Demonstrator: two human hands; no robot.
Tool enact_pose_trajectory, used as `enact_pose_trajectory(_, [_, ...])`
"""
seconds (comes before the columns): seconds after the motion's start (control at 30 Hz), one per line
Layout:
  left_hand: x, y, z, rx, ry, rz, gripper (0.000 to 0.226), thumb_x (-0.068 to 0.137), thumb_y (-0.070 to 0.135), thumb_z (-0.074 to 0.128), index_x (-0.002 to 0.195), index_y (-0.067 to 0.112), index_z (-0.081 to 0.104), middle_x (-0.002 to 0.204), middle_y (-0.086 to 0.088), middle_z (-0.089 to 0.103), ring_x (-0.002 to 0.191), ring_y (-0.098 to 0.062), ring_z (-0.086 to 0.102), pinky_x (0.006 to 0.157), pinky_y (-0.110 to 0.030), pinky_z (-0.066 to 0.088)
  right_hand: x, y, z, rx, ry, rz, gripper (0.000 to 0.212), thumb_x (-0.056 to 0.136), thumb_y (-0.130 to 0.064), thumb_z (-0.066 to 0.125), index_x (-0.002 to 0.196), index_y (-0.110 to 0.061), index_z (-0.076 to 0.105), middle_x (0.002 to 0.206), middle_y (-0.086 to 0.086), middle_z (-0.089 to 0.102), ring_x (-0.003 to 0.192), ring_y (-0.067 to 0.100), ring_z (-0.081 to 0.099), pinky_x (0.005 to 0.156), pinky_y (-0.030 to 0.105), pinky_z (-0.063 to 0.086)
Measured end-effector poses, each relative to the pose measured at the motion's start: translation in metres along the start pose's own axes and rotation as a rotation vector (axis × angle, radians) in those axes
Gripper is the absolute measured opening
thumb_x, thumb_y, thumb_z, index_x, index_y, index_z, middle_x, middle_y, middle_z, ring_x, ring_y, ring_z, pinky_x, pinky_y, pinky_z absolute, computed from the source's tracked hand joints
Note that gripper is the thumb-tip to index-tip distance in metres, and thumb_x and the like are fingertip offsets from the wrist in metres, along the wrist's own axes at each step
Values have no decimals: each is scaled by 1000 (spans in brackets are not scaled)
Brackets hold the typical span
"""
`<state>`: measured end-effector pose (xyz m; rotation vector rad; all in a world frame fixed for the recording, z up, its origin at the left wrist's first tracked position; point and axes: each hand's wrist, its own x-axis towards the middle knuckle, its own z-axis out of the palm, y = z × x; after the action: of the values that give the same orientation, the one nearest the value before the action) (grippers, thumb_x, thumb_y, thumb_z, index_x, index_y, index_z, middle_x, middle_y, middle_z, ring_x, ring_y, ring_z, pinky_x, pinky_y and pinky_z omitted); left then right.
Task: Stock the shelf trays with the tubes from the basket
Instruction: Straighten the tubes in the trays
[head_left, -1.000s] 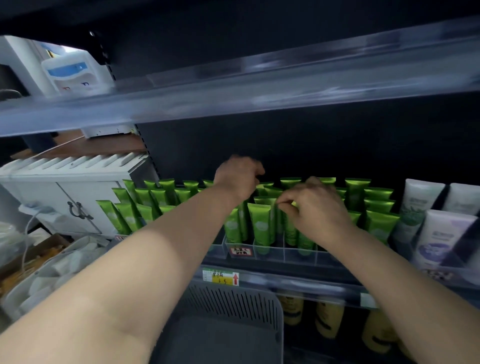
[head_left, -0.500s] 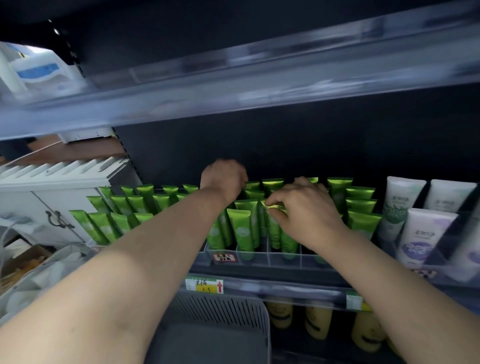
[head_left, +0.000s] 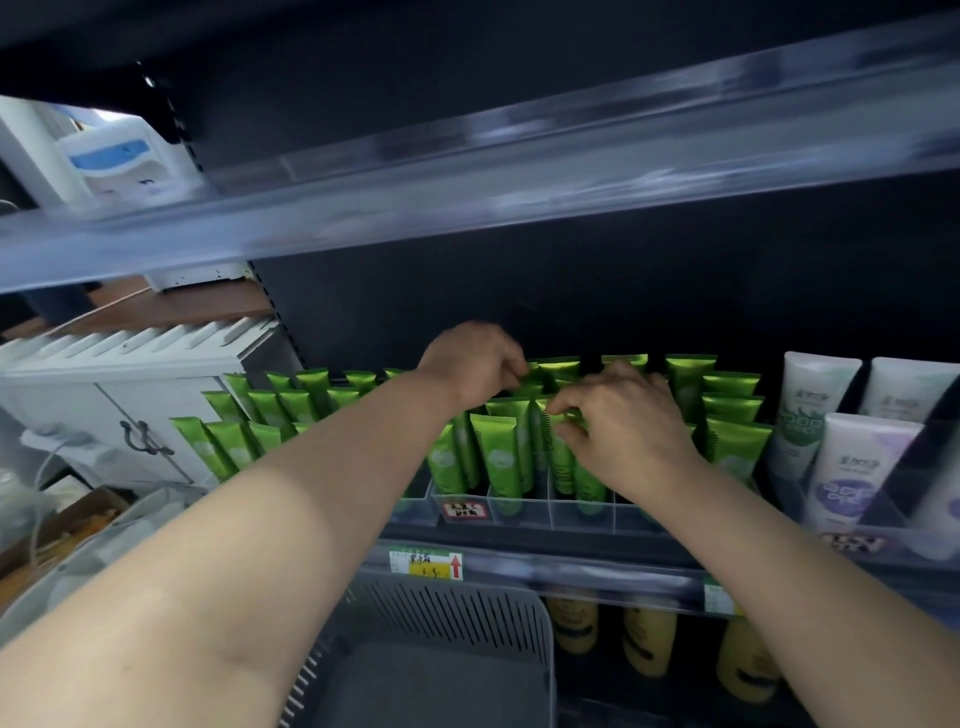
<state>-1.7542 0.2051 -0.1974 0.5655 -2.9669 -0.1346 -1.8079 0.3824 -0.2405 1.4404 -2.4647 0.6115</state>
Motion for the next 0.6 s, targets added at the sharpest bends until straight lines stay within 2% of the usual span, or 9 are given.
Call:
enact_pose_trajectory(0.23, [-2, -3, 4, 113, 84, -79, 21, 90, 17, 58, 104, 25, 72, 112, 4, 68, 108, -18, 59, 89, -29, 48, 0, 3, 1, 8, -14, 7, 34, 90, -35, 59, 123, -34, 57, 121, -8, 63, 121, 17, 43, 100, 41, 34])
enact_pose_trajectory(0.43, [-7, -9, 3, -2, 65, -134, 23, 87, 24, 66, 109, 28, 70, 115, 5, 67, 109, -17, 60, 95, -29, 47, -2, 3, 0, 8, -17, 6, 35, 90, -35, 58, 125, -34, 56, 120, -7, 64, 118, 17, 44, 98, 39, 34])
enact_pose_trajectory(0.53, [-11, -9, -3, -111, 115, -102, 13, 83, 27, 72, 96, 29, 73, 100, 8, 71, 98, -11, 63, 88, -24, 47, -2, 3, 0, 6, -17, 13, 35, 90, -34, 59, 125, -34, 56, 120, -7, 64, 119, 17, 44, 97, 39, 34])
enact_pose_trajectory(0.6, [-13, -8, -6, -200, 68, -69, 7, 78, 31, 77, 84, 29, 74, 88, 13, 71, 89, -7, 64, 85, -24, 50, -3, 2, 0, -4, -23, 17, 35, 90, -34, 59, 125, -34, 56, 120, -7, 64, 119, 17, 44, 97, 39, 34])
